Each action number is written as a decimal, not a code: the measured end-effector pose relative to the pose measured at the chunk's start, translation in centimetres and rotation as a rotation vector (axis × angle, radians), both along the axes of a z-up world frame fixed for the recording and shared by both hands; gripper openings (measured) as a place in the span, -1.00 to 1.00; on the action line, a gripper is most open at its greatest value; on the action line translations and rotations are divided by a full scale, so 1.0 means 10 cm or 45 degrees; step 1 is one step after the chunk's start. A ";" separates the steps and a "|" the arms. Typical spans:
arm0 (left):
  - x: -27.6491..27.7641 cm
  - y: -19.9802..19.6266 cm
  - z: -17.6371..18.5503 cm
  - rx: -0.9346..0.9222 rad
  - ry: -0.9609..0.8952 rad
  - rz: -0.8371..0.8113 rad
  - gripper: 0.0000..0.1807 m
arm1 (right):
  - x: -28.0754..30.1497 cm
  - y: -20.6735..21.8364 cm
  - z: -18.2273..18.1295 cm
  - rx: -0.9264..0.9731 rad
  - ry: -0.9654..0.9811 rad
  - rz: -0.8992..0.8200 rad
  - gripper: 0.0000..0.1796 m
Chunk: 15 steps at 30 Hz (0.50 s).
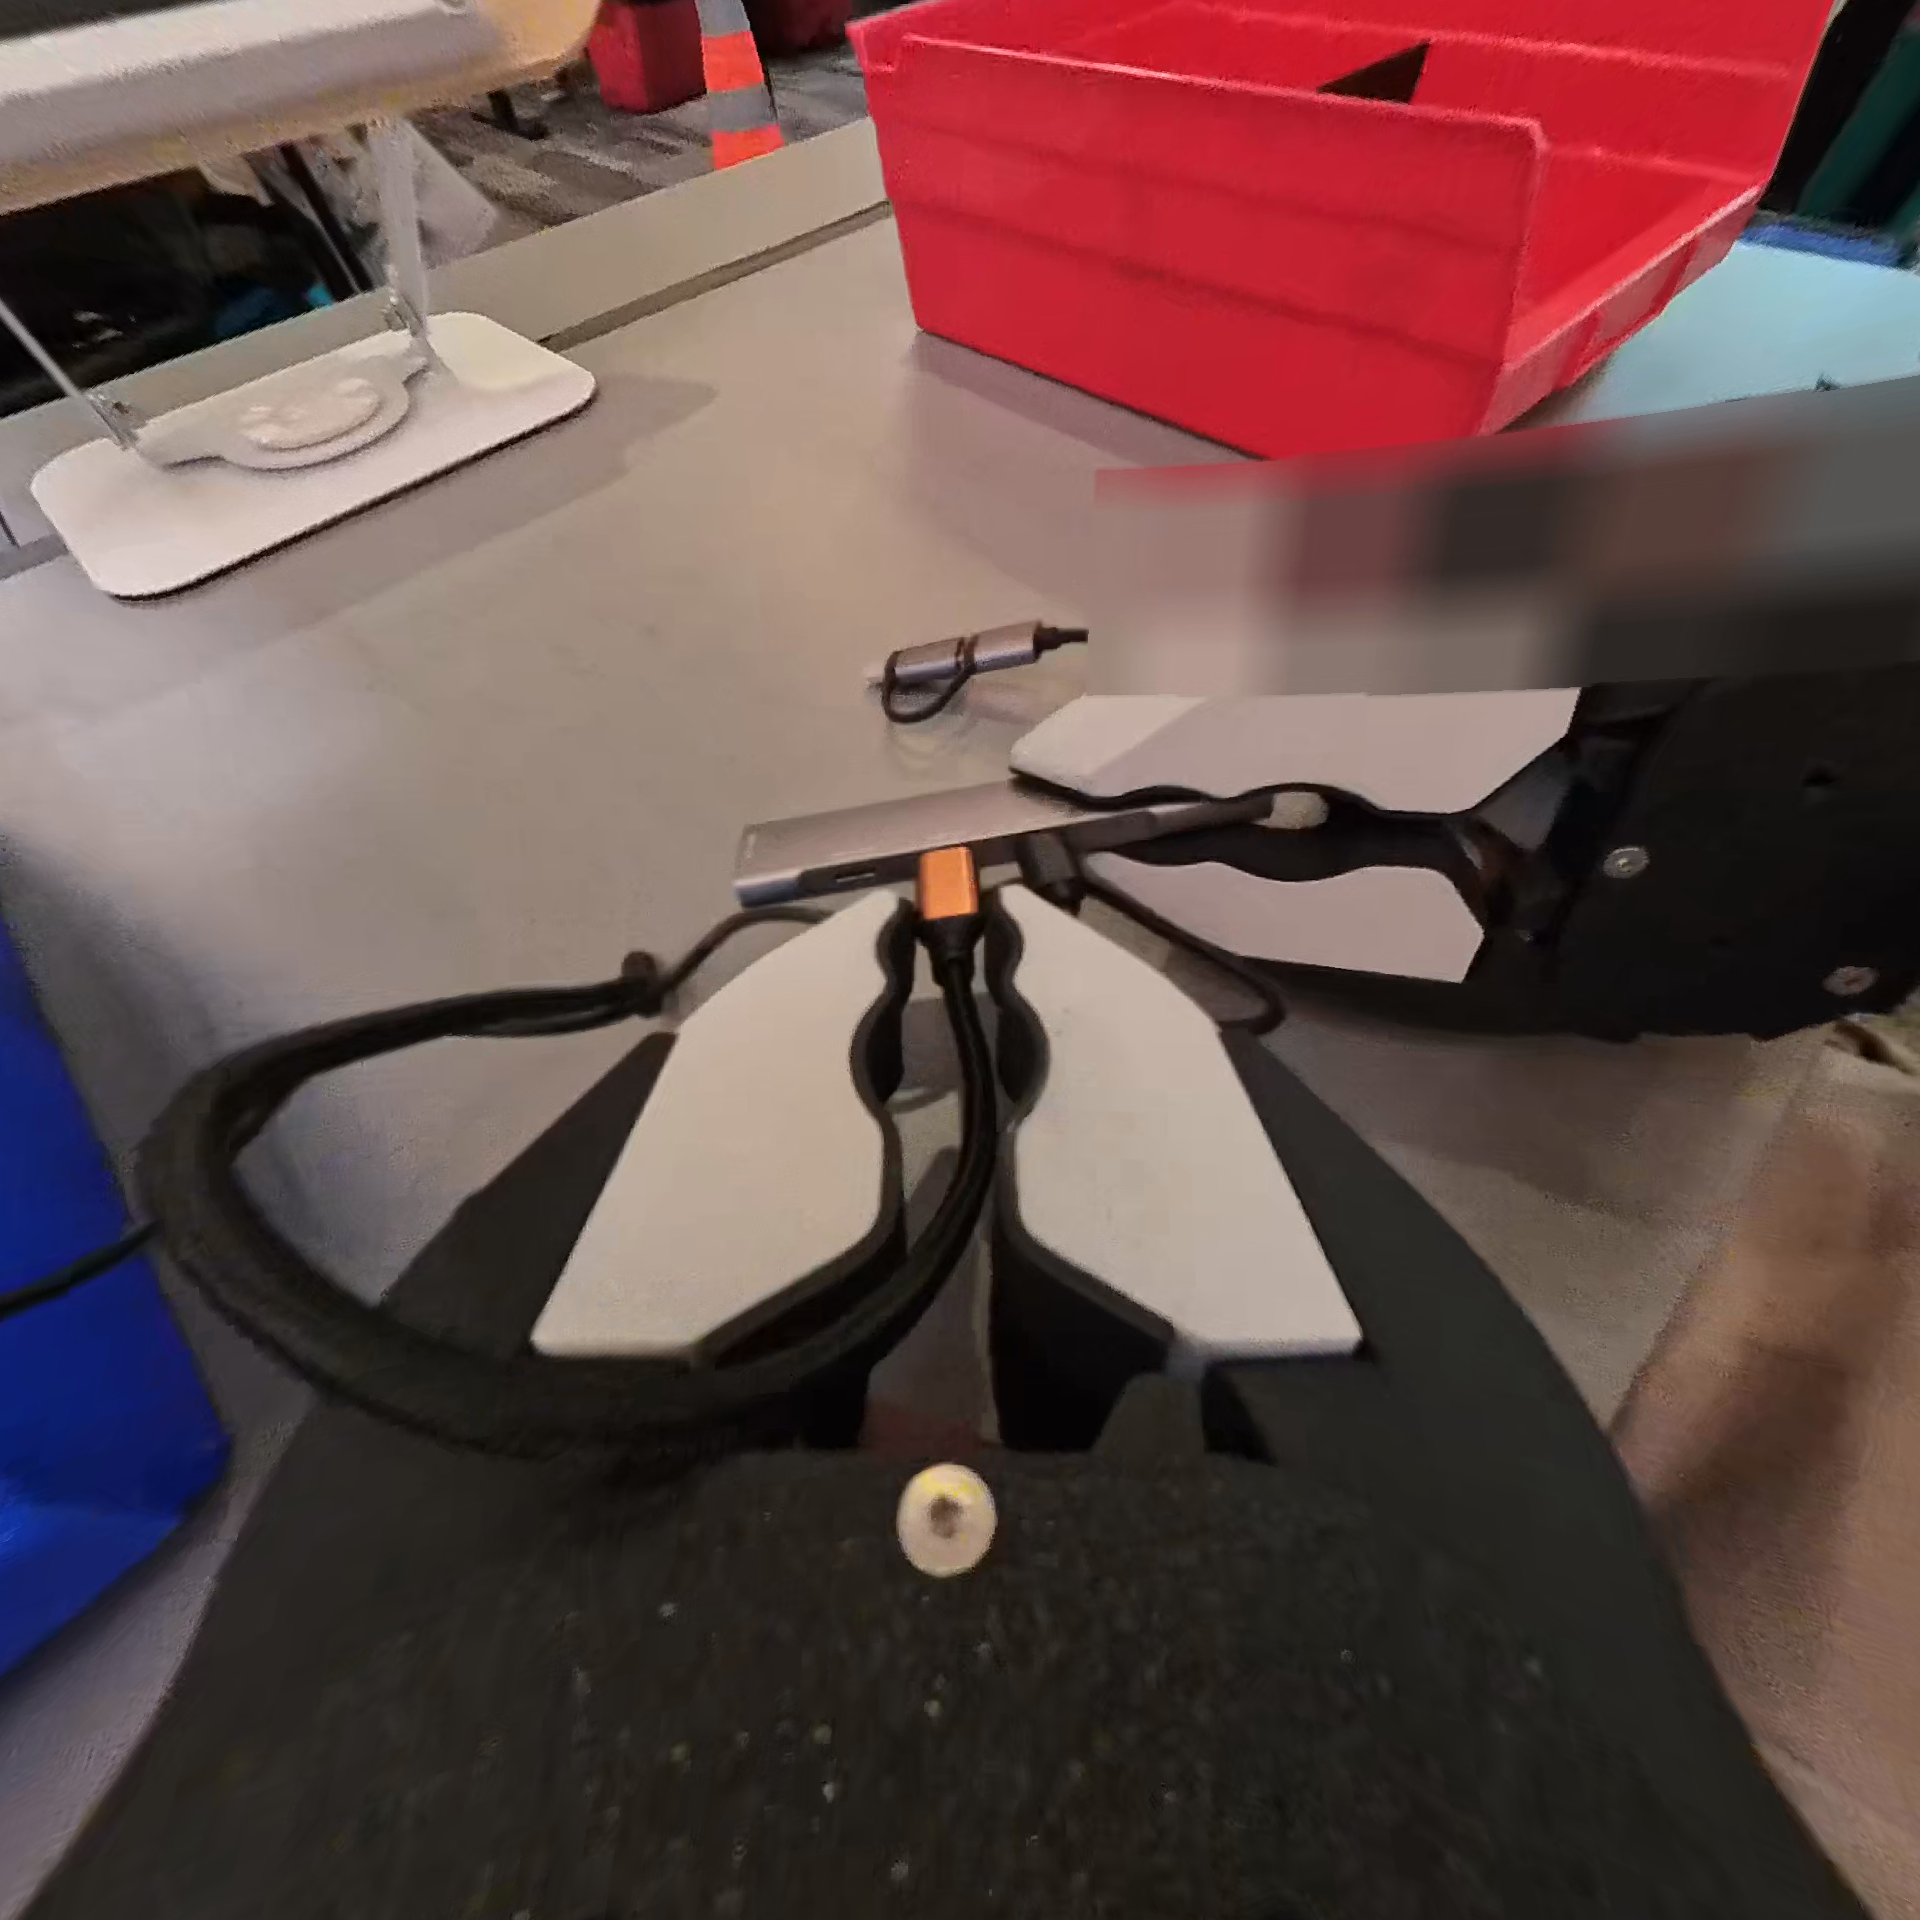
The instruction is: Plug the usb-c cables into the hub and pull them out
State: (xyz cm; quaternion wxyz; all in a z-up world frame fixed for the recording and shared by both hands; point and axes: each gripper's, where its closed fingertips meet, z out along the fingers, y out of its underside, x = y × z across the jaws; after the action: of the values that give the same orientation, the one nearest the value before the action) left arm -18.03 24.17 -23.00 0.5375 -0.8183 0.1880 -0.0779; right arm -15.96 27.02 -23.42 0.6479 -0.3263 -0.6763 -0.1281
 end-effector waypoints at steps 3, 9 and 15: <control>0.01 0.01 -0.01 0.005 0.059 -0.013 -0.88 | 0.02 0.01 0.01 -0.014 0.011 0.006 -0.90; -0.10 0.01 0.00 -0.039 0.095 -0.026 -0.88 | 0.01 -0.10 0.00 -0.228 0.078 0.179 -0.87; -0.33 -0.06 0.14 0.066 0.118 -0.105 -0.88 | 0.37 -0.32 0.36 -1.135 0.240 0.374 -0.81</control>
State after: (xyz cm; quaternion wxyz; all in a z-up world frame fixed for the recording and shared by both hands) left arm -21.29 23.61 -21.62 0.5456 -0.7985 0.2480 -0.0571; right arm -12.23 23.78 -19.83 0.5145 -0.4834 -0.6427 0.2975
